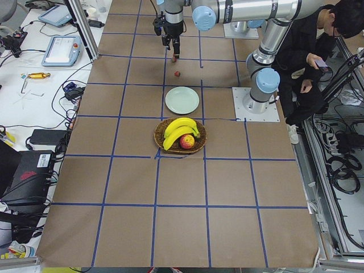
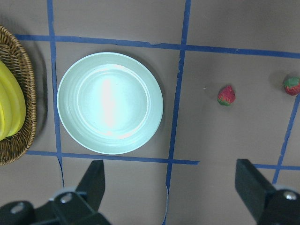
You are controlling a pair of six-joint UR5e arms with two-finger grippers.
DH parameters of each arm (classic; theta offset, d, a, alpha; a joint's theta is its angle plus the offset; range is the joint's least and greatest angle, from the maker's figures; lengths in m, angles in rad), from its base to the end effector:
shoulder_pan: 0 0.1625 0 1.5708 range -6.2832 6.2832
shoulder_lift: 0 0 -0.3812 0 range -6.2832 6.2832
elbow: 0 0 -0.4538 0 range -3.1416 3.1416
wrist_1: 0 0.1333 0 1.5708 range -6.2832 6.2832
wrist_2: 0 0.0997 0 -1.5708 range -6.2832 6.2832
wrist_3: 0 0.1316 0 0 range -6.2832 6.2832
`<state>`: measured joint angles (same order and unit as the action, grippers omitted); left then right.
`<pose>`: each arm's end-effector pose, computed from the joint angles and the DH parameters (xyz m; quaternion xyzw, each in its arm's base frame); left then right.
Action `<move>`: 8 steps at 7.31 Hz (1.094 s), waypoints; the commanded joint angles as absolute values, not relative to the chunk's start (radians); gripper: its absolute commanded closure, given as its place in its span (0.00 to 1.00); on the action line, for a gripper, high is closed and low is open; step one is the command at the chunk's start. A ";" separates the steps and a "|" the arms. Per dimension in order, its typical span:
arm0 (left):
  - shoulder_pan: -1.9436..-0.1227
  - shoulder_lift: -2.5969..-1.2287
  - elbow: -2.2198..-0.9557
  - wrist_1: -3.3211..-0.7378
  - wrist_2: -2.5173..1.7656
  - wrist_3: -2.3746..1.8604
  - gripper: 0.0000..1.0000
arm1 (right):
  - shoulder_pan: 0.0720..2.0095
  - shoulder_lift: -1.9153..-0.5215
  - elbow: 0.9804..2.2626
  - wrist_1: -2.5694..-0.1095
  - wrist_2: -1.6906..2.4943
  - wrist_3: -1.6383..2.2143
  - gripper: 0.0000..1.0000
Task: Collect all strawberries into plate
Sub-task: 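Lower the right gripper and grasp the last strawberry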
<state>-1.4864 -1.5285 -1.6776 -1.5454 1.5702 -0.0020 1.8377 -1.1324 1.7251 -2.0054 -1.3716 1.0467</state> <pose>-0.0881 -0.5406 0.3787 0.0432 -0.9989 -0.0195 0.0011 0.3163 -0.5525 0.1111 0.3843 0.9145 0.1228 0.0305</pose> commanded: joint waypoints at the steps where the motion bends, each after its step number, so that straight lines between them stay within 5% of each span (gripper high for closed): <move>1: -1.488 -1.523 -1.677 -1.545 1.569 -0.002 0.00 | 1.838 -1.129 1.758 -2.006 -1.367 1.112 0.00; 6: -1.517 -1.523 -1.684 -1.545 1.577 0.005 0.00 | 1.838 -1.091 1.761 -2.074 -1.362 1.193 0.00; 8: -1.517 -1.523 -1.686 -1.545 1.577 -0.001 0.00 | 1.838 -1.083 1.770 -2.091 -1.361 1.213 0.07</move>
<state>-1.5169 -1.5233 -1.6850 -1.5441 1.5767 0.0032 1.8370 -1.0894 1.7660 -2.0836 -1.3618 1.1977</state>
